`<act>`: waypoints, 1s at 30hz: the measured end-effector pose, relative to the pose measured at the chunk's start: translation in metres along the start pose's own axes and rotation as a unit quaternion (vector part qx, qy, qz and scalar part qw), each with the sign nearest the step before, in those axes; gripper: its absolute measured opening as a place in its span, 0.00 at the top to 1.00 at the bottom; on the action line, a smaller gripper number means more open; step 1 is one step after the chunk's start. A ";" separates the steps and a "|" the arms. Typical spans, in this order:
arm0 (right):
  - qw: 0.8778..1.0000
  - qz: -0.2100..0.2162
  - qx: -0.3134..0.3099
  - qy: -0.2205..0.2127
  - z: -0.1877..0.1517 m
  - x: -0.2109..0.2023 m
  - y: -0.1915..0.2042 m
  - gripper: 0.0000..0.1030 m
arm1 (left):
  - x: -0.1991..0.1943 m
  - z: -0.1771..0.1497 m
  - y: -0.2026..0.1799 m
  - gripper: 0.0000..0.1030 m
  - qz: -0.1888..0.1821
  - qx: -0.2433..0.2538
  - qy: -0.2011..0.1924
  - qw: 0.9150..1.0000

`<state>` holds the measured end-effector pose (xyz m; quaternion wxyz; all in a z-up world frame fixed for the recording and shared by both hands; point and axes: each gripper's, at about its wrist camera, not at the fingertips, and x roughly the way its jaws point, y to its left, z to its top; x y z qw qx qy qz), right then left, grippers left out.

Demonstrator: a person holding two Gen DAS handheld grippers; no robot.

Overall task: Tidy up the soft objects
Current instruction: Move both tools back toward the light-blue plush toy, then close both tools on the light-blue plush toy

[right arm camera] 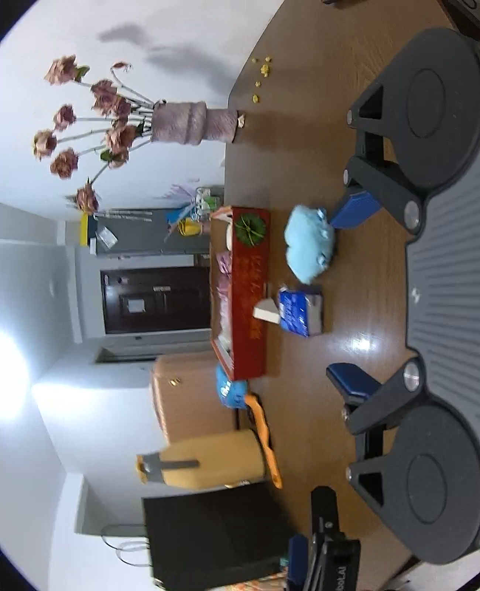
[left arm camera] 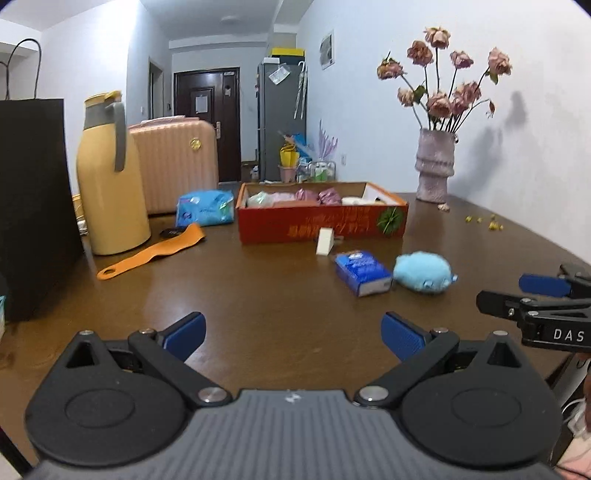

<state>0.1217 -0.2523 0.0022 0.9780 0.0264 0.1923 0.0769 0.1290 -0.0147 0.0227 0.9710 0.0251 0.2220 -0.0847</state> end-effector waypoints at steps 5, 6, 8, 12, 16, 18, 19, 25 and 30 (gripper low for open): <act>0.999 -0.014 0.026 0.013 -0.004 0.013 -0.017 0.24 | 0.024 -0.001 -0.013 0.00 -0.015 0.004 0.029 0.999; 0.999 -0.017 0.033 0.020 -0.007 0.016 -0.022 0.24 | 0.030 -0.001 -0.015 0.00 -0.022 0.002 0.037 0.999; 0.998 -0.022 0.049 0.031 -0.009 0.025 -0.031 0.24 | 0.045 0.001 -0.022 0.00 -0.033 -0.003 0.054 0.998; 0.996 -0.015 0.075 0.040 -0.004 0.047 -0.053 0.24 | 0.078 0.012 -0.047 0.00 -0.051 0.007 0.069 0.996; 0.994 -0.005 0.104 0.045 0.007 0.073 -0.077 0.25 | 0.118 0.026 -0.071 0.19 -0.105 -0.004 0.092 0.990; 0.991 -0.004 0.120 0.052 0.013 0.089 -0.090 0.29 | 0.142 0.032 -0.080 0.34 -0.120 -0.013 0.112 0.986; 0.990 0.000 0.131 0.056 0.017 0.098 -0.099 0.30 | 0.155 0.035 -0.083 0.39 -0.129 -0.026 0.126 0.983; 0.983 0.038 0.163 0.072 0.034 0.156 -0.138 0.40 | 0.205 0.044 -0.097 0.45 -0.162 -0.072 0.161 0.971; 0.977 0.078 0.181 0.082 0.039 0.194 -0.149 0.52 | 0.226 0.045 -0.095 0.50 -0.180 -0.104 0.178 0.962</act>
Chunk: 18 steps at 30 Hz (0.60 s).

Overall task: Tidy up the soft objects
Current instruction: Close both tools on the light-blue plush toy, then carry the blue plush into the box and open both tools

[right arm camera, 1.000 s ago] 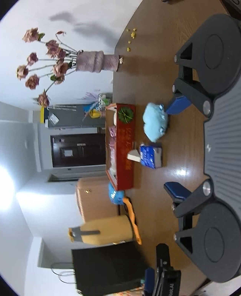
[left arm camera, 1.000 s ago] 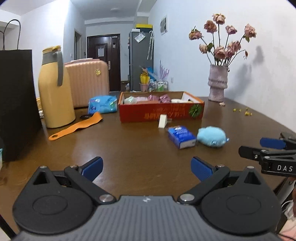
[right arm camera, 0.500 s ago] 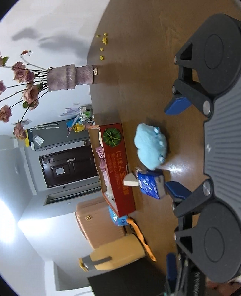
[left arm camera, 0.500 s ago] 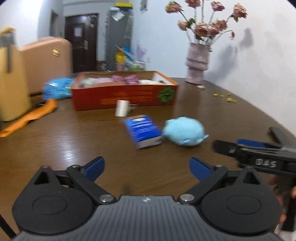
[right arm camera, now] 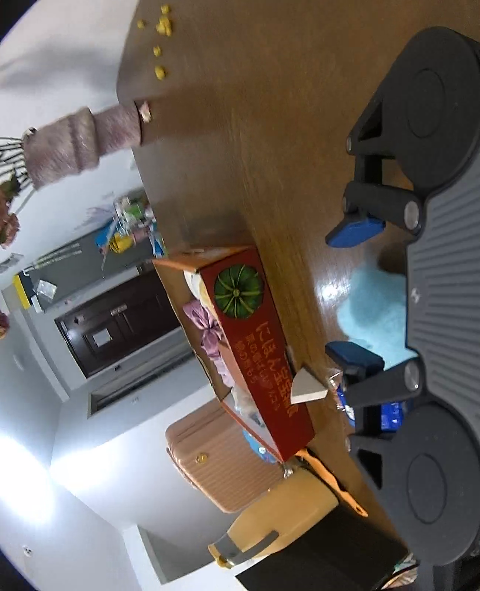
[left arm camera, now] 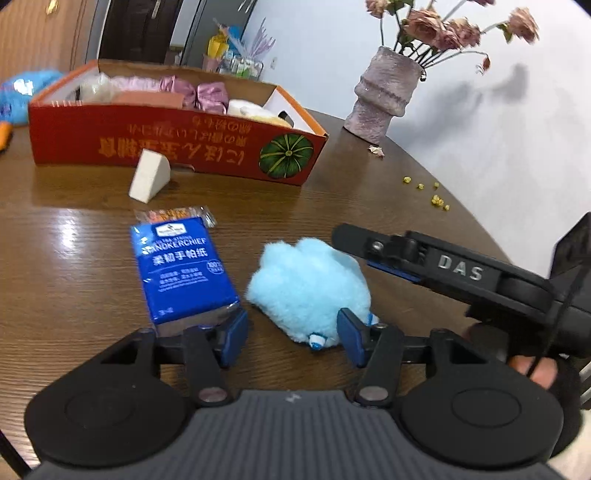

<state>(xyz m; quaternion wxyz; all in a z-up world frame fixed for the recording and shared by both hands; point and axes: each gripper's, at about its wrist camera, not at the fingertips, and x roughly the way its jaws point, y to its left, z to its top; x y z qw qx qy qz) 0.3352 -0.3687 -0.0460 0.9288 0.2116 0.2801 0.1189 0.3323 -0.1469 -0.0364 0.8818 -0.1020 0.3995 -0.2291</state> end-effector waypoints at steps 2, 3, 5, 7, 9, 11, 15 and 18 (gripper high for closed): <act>1.000 0.011 -0.003 0.013 0.001 0.009 0.000 0.64 | 0.002 0.002 0.005 0.58 -0.002 -0.016 -0.001 1.000; 1.000 0.014 -0.006 0.021 0.001 0.011 0.001 0.68 | 0.001 0.003 0.007 0.59 0.000 -0.021 -0.005 1.000; 0.999 0.014 -0.017 0.029 -0.004 0.008 0.004 0.68 | -0.002 0.004 0.011 0.59 0.005 -0.034 -0.013 0.999; 0.999 0.021 -0.019 0.031 -0.006 -0.001 0.003 0.71 | -0.009 0.005 0.015 0.60 0.000 -0.048 -0.024 0.999; 0.999 0.036 0.003 0.038 -0.009 -0.011 0.000 0.73 | -0.014 0.006 0.018 0.60 -0.015 -0.058 -0.033 0.998; 0.998 0.045 0.011 0.035 -0.011 -0.020 -0.002 0.73 | -0.015 0.006 0.017 0.59 -0.020 -0.062 -0.037 0.997; 1.000 0.021 0.014 0.002 -0.004 -0.021 -0.006 0.65 | -0.005 0.005 0.013 0.59 -0.019 -0.069 -0.021 0.997; 0.999 0.028 0.000 0.024 -0.002 0.004 -0.011 0.63 | 0.000 0.004 0.008 0.59 -0.010 -0.054 -0.034 0.998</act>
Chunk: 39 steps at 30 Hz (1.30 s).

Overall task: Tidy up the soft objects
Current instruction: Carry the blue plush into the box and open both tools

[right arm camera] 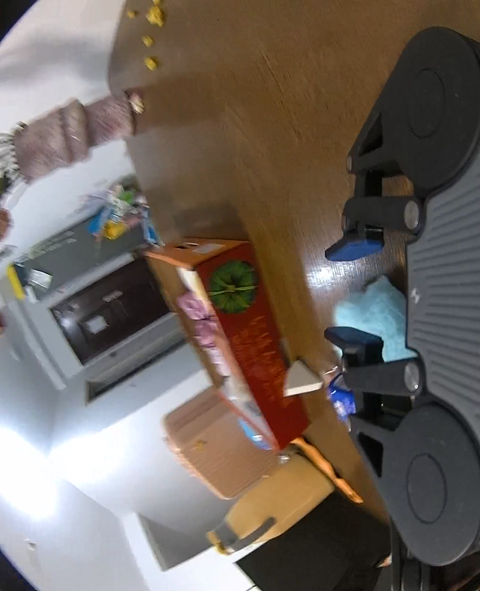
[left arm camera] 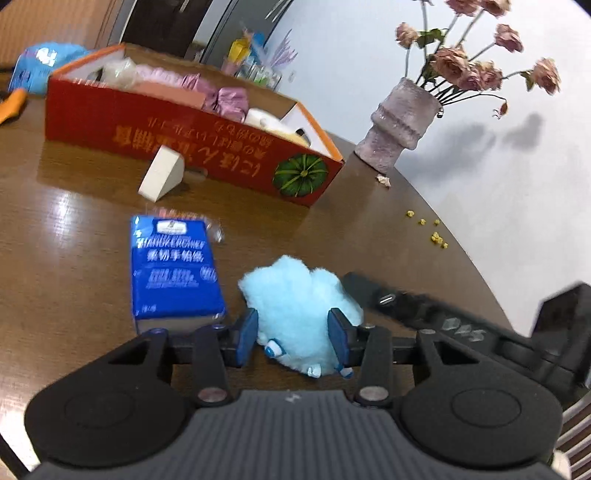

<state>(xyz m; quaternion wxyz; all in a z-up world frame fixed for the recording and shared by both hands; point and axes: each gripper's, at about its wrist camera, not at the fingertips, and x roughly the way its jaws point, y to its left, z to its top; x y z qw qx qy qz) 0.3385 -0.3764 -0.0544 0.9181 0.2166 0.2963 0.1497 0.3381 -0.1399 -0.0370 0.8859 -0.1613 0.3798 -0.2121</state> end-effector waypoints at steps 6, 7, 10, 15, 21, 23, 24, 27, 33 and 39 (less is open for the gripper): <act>0.999 0.026 0.011 0.030 -0.009 0.000 0.006 0.66 | -0.005 -0.007 0.005 0.63 -0.020 -0.010 0.005 1.000; 0.999 0.025 0.018 0.030 -0.013 -0.005 0.007 0.67 | -0.010 -0.010 0.004 0.64 -0.024 -0.010 0.006 1.000; 0.998 0.023 0.039 0.033 -0.024 -0.023 0.010 0.70 | -0.022 -0.019 0.001 0.66 -0.034 -0.004 0.012 0.999; 0.998 0.016 0.052 0.017 -0.039 -0.052 0.020 0.70 | -0.043 -0.026 -0.008 0.66 -0.047 0.011 0.001 0.999; 0.999 0.016 0.009 -0.026 0.004 -0.057 0.049 0.70 | -0.058 0.030 -0.012 0.66 -0.071 0.023 -0.047 0.996; 0.999 0.018 -0.018 -0.042 0.036 -0.045 0.063 0.70 | -0.054 0.065 -0.007 0.66 -0.077 0.018 -0.060 0.995; 0.998 0.022 -0.026 -0.050 0.056 -0.035 0.068 0.70 | -0.048 0.089 -0.003 0.66 -0.075 0.020 -0.072 0.994; 0.998 0.035 -0.020 -0.050 0.107 0.009 0.072 0.70 | -0.020 0.150 0.010 0.66 -0.054 0.024 -0.084 0.995; 1.000 0.014 0.017 -0.007 0.187 0.130 0.058 0.71 | 0.079 0.235 0.070 0.66 -0.036 -0.066 -0.039 0.996; 0.994 -0.067 0.013 0.085 0.206 0.235 0.041 0.79 | 0.148 0.247 0.097 0.68 0.022 -0.048 0.003 0.999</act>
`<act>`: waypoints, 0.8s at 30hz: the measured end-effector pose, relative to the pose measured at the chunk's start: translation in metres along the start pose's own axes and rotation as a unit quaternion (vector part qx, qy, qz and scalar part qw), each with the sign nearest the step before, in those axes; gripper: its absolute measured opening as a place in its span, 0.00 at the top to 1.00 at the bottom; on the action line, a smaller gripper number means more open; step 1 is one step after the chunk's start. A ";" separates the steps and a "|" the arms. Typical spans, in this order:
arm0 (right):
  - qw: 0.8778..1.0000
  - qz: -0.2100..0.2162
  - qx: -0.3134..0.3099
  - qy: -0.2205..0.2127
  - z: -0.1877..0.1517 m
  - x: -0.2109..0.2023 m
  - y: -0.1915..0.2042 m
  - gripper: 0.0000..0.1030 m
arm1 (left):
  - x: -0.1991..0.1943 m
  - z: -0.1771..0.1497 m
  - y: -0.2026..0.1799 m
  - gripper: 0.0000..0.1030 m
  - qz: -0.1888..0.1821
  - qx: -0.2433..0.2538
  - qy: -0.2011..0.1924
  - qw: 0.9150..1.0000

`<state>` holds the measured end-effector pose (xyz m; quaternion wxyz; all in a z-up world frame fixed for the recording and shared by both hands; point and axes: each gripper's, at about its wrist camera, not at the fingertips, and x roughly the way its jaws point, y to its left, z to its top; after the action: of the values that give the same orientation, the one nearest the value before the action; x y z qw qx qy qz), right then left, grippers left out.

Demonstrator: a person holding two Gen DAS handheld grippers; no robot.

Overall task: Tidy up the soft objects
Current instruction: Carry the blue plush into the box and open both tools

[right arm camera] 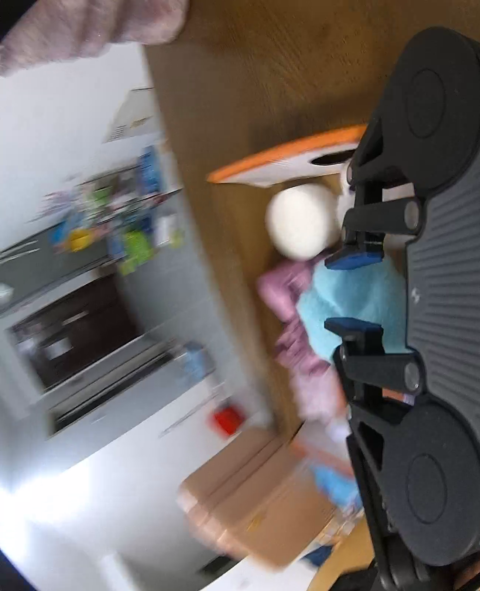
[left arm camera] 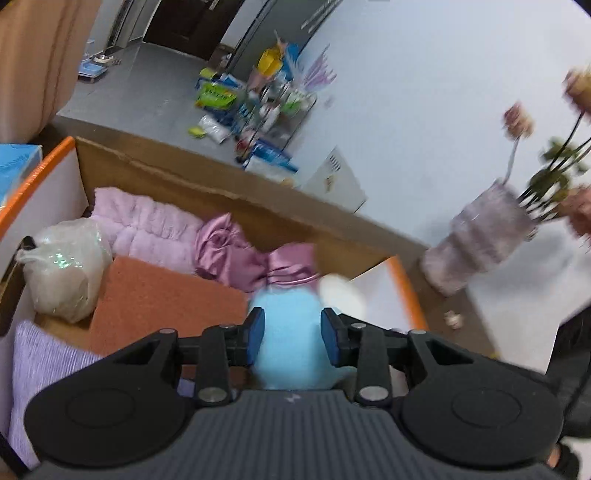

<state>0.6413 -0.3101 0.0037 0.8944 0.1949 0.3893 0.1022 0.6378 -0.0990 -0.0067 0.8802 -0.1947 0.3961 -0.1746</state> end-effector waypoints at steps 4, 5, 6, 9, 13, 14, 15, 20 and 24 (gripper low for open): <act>0.999 -0.036 -0.032 0.019 -0.002 0.021 0.004 0.84 | 0.010 -0.006 -0.006 0.73 0.023 0.050 0.020 0.998; 0.999 -0.032 -0.029 0.026 0.000 0.022 0.002 0.84 | 0.010 -0.007 -0.007 0.73 0.023 0.056 0.022 0.998; 0.998 -0.031 -0.034 0.031 0.000 0.023 0.002 0.84 | 0.009 -0.008 -0.008 0.73 0.023 0.062 0.021 0.998; 0.997 -0.039 -0.050 0.041 -0.001 0.026 0.004 0.84 | 0.006 -0.012 -0.011 0.72 0.032 0.078 0.016 0.996; 0.995 -0.057 -0.068 0.041 -0.002 0.018 0.015 0.82 | -0.020 -0.011 -0.015 0.68 0.022 0.087 0.008 0.996; 0.995 -0.058 -0.067 0.039 -0.002 0.012 0.016 0.81 | -0.029 -0.009 -0.017 0.67 0.024 0.096 0.004 0.995; 0.995 -0.059 -0.068 0.033 -0.002 0.004 0.018 0.80 | -0.042 -0.010 -0.021 0.67 0.030 0.109 -0.003 0.994; 0.994 -0.058 -0.096 -0.013 -0.003 -0.071 0.039 0.73 | -0.118 -0.017 -0.029 0.40 0.044 0.152 -0.046 0.986; 0.990 -0.064 -0.119 -0.049 -0.013 -0.145 0.046 0.66 | -0.180 -0.038 -0.026 0.36 0.082 0.187 -0.078 0.976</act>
<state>0.5322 -0.3131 0.1105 0.9339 0.0671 0.3418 0.0808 0.4919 -0.0461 0.0960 0.9406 -0.0066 0.3007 -0.1574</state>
